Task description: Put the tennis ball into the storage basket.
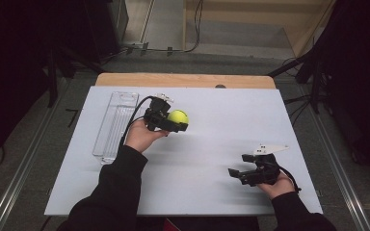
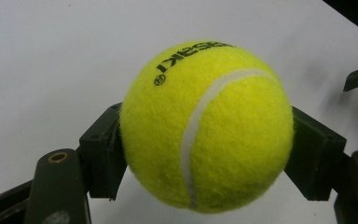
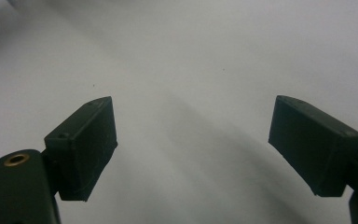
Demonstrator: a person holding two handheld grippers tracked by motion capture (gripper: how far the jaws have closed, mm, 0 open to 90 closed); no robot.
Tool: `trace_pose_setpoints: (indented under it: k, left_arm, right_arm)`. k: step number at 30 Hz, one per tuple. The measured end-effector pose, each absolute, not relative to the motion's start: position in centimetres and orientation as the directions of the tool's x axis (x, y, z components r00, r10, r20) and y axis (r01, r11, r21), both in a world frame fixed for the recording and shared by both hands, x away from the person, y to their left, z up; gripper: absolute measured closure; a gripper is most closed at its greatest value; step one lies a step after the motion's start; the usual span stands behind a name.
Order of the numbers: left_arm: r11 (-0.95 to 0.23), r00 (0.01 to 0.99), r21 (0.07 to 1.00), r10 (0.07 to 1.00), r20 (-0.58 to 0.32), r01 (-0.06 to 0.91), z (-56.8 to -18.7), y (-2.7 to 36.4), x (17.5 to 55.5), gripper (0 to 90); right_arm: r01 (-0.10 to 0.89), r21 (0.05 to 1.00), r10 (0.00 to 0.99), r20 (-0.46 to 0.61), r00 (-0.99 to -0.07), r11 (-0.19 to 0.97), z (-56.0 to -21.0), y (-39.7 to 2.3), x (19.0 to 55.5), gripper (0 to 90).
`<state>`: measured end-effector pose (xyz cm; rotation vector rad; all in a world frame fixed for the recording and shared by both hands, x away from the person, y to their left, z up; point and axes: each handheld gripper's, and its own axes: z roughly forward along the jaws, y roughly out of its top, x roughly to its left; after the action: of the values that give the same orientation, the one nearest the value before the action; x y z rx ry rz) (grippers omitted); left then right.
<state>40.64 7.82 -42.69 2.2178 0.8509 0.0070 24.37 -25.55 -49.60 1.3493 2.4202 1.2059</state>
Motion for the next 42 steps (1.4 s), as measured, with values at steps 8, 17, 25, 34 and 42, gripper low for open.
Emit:
trace_pose_setpoints:
  k: [8,17,25,34,42]
  left_arm:
    - [-0.478,0.768,0.658,0.589,-0.251,0.582,-42.0,8.6,40.6,26.3]
    - [-0.469,0.761,0.659,0.597,-0.255,0.589,-41.4,9.5,40.6,26.4]
    - [-0.456,0.75,0.657,0.606,-0.265,0.6,-41.0,10.6,40.8,26.4]
    - [-0.45,0.742,0.657,0.617,-0.262,0.606,-40.7,11.6,40.9,26.4]
    - [-0.43,0.725,0.661,0.637,-0.261,0.615,-40.5,12.8,41.0,26.3]
  right_arm:
    - [0.665,0.691,0.76,0.261,-0.595,0.284,-49.6,-25.5,24.4,13.3]
    - [0.666,0.691,0.76,0.263,-0.594,0.281,-49.5,-25.5,24.4,13.3]
    - [0.665,0.692,0.759,0.263,-0.596,0.282,-49.5,-25.5,24.4,13.3]
    - [0.662,0.694,0.758,0.261,-0.598,0.283,-49.5,-25.5,24.4,13.3]
    - [0.661,0.695,0.757,0.261,-0.599,0.283,-49.5,-25.5,24.4,13.3]
